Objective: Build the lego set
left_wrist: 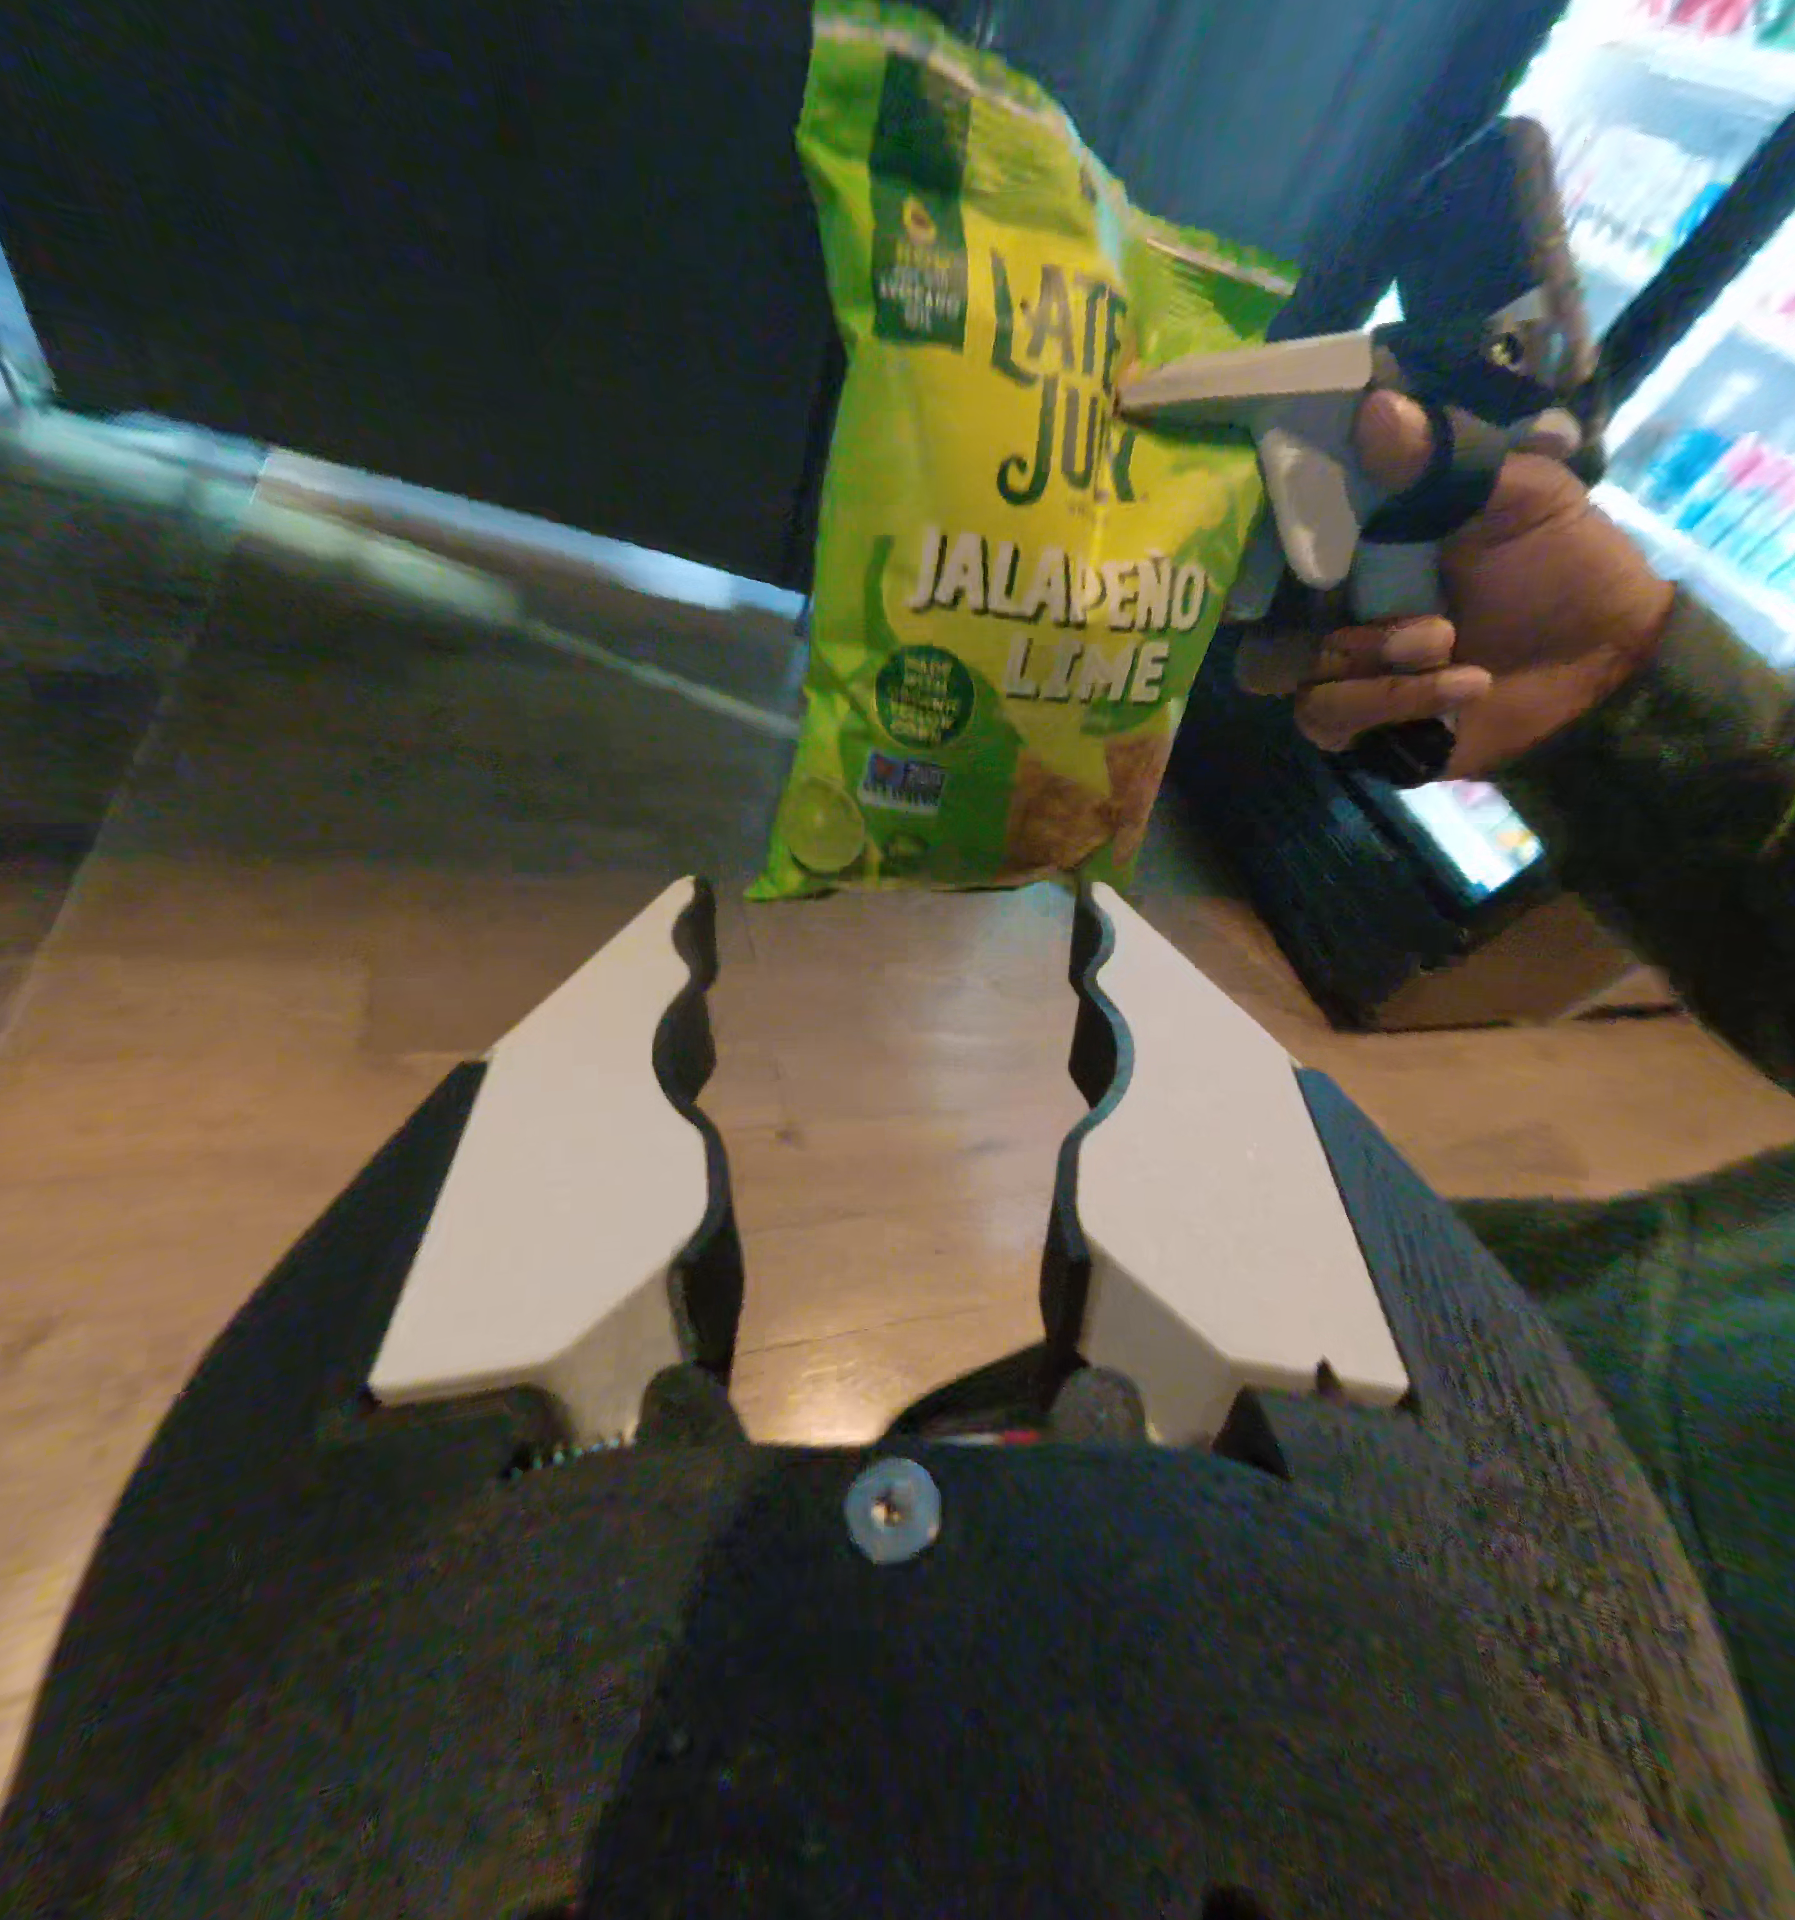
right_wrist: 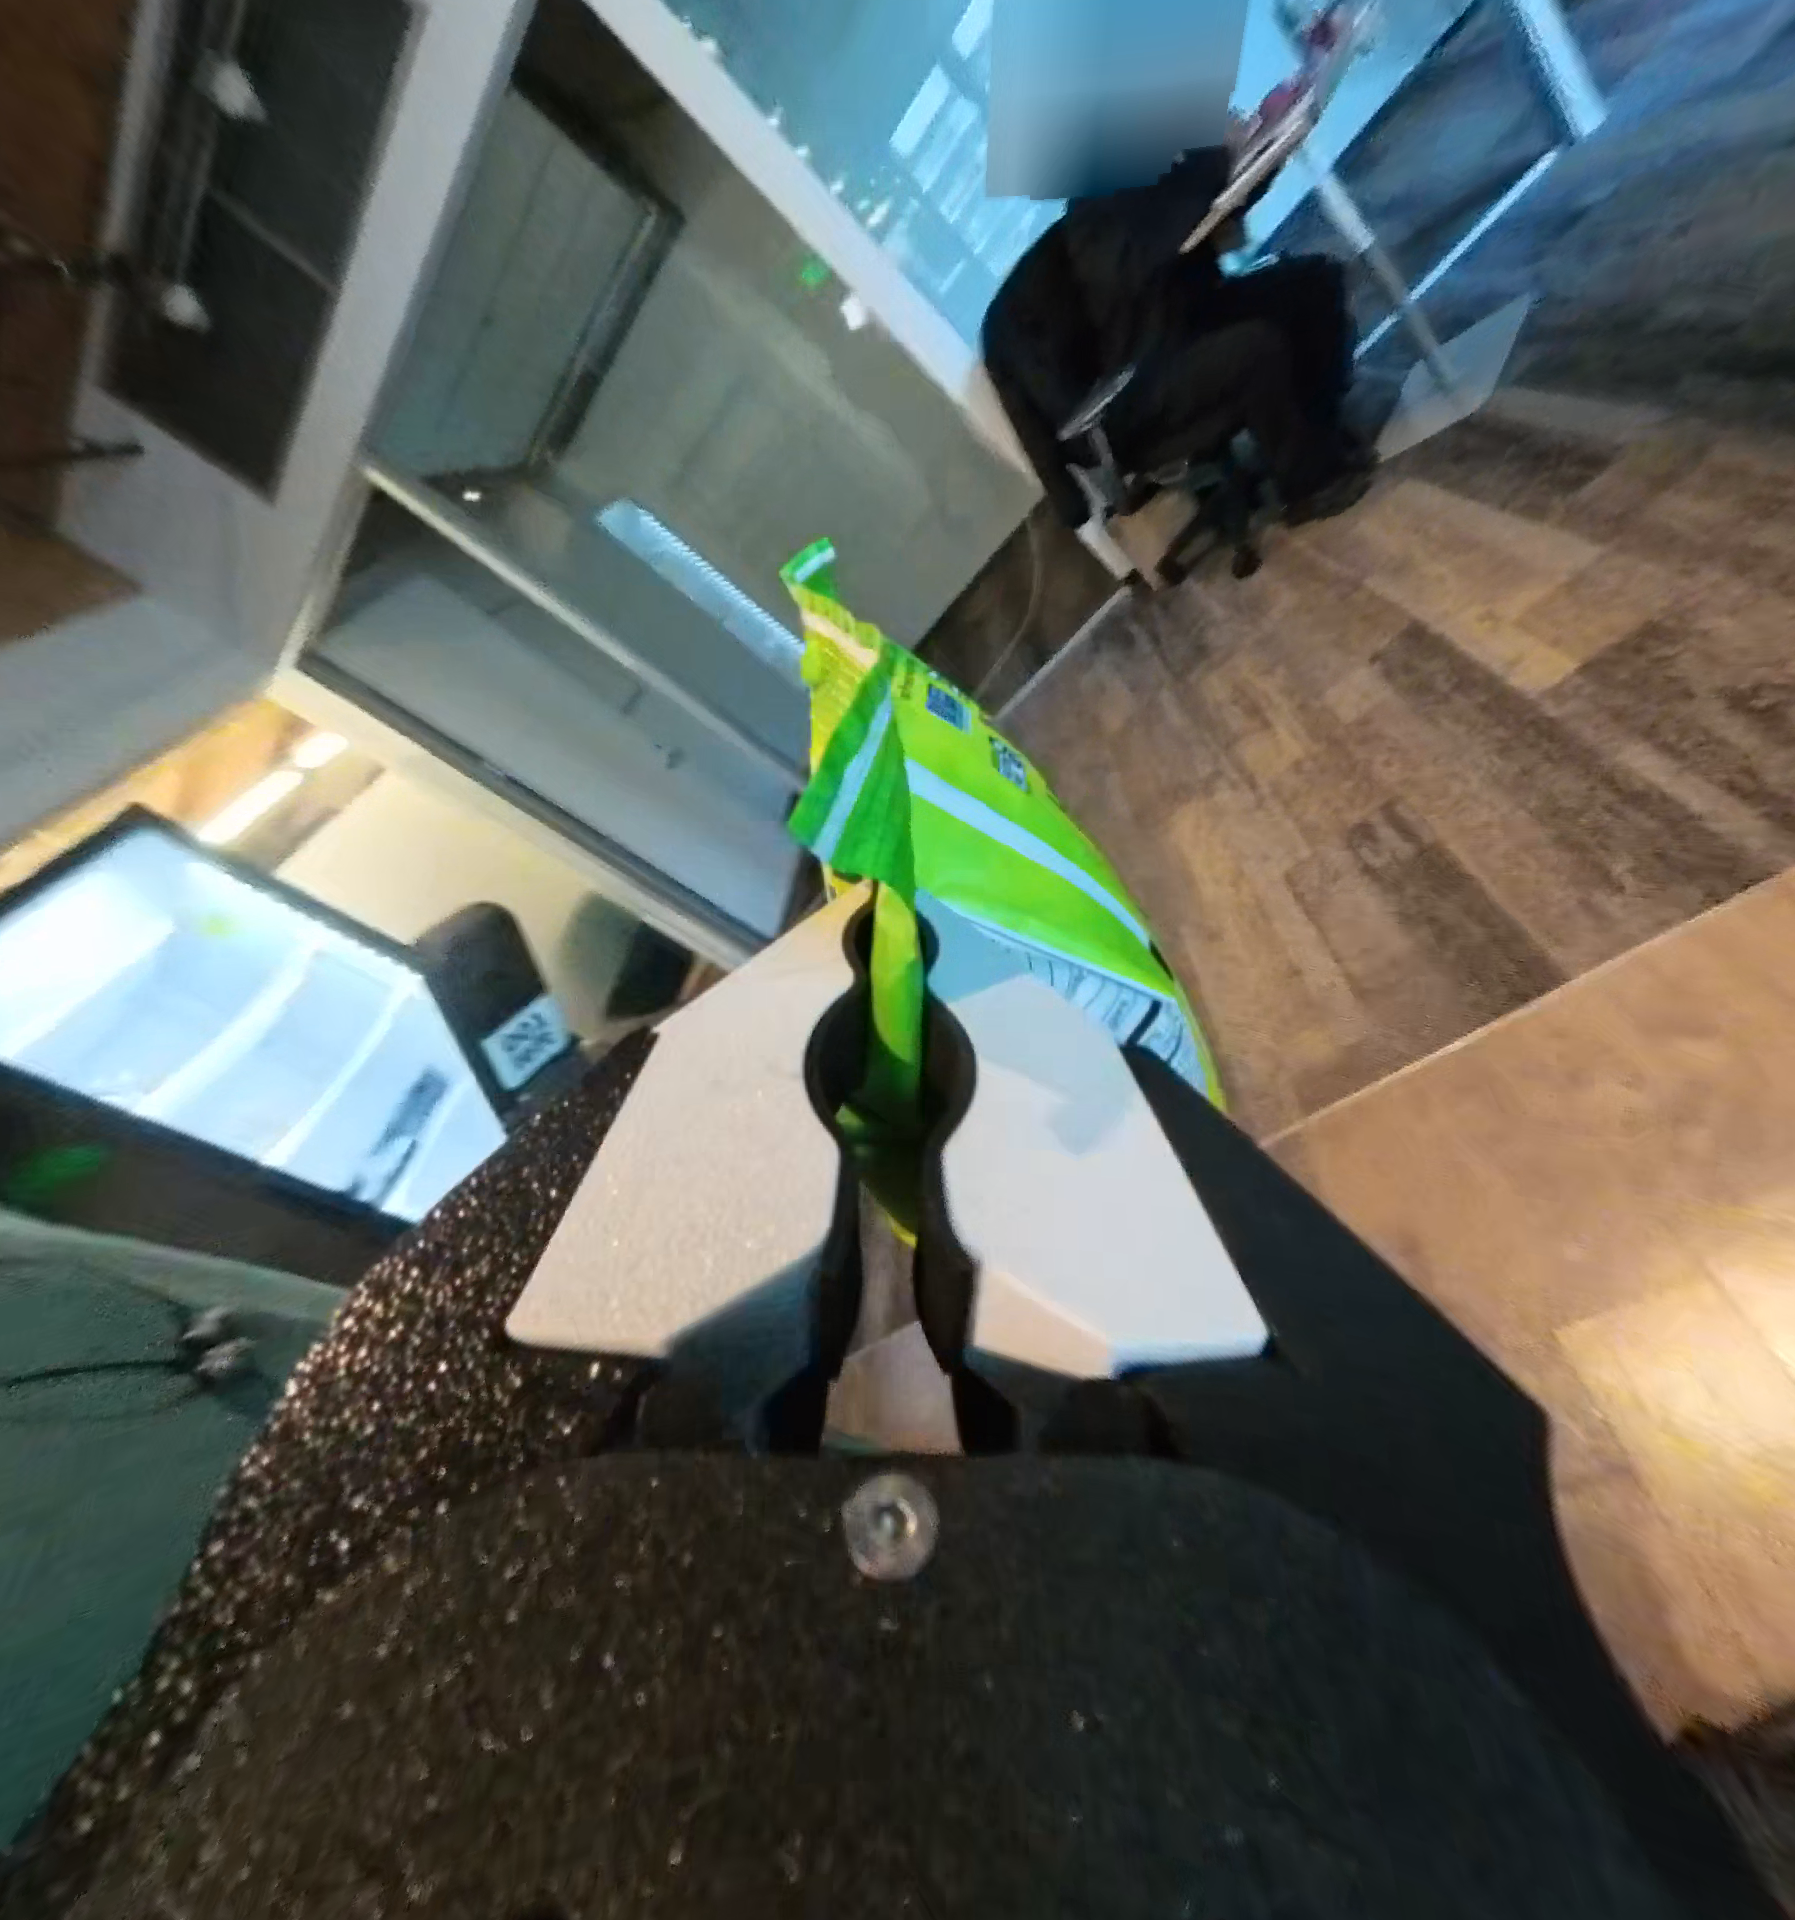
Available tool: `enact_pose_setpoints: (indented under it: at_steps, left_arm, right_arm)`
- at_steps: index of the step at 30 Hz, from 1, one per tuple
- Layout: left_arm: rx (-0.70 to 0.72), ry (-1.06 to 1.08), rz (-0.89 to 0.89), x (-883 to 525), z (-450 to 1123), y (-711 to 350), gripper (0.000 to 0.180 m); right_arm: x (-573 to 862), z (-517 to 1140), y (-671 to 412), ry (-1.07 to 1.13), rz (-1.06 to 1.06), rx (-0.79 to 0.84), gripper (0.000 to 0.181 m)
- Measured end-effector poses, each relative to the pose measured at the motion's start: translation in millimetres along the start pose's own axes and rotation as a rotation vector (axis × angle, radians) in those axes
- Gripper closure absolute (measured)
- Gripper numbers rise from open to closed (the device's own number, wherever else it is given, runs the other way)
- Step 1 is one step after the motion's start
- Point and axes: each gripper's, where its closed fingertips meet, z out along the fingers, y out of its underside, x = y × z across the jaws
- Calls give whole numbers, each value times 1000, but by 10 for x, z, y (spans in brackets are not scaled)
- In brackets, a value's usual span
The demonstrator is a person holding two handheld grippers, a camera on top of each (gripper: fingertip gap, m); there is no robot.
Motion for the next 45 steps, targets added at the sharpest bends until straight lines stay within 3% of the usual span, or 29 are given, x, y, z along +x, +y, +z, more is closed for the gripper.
enact_pose_setpoints:
  at_steps: [5,11,14,15,17,18,23,27,30,32,34,37,40,45]
  left_arm:
    - [2,37,-36,-899,898,-662,110]
    - [43,340,-97,-2010,1986,-1740,110]
    - [53,485,-93,-2778,2590,-2196,127]
    - [63,540,-84,-3013,2766,-2354,138]
    - [68,629,-36,-3518,3141,-2676,178]
    - [43,664,-13,-3748,3338,-2824,180]
    - [-121,737,133,-4810,4361,-3652,180]
    - [-200,775,111,-5632,5183,-4290,179]
    - [-229,815,85,-6324,5821,-4610,142]
    - [-245,760,89,-6909,6390,-4766,139]
    - [-261,713,113,-7448,6906,-4995,161]
    - [-271,614,134,-8271,7560,-5672,176]
    - [-197,482,179,-9069,8031,-6440,180]
    - [-36,225,81,-10763,8713,-7324,180]
  right_arm:
    - [705,808,-887,-170,85,-175,181]
    - [1587,1681,-1648,-284,105,-361,181]
    - [2213,2185,-2113,-299,71,-391,181]
    - [2421,2359,-2282,-299,55,-402,181]
    - [2803,2699,-2663,-281,27,-413,181]
    - [3008,2863,-2917,-260,18,-403,181]
    - [3874,3514,-4169,-152,-86,-281,181]
    - [4609,4011,-5156,-127,-102,-221,181]
    - [5364,4448,-5851,-139,-110,-215,181]
    - [5874,4802,-6306,-188,-128,-226,181]
    - [6333,5119,-6769,-250,-131,-259,181]
    - [6922,5685,-7735,-344,-125,-300,181]
    - [7345,6354,-8782,-386,-193,-372,179]
    - [8288,7513,-10418,-290,-401,-333,156]
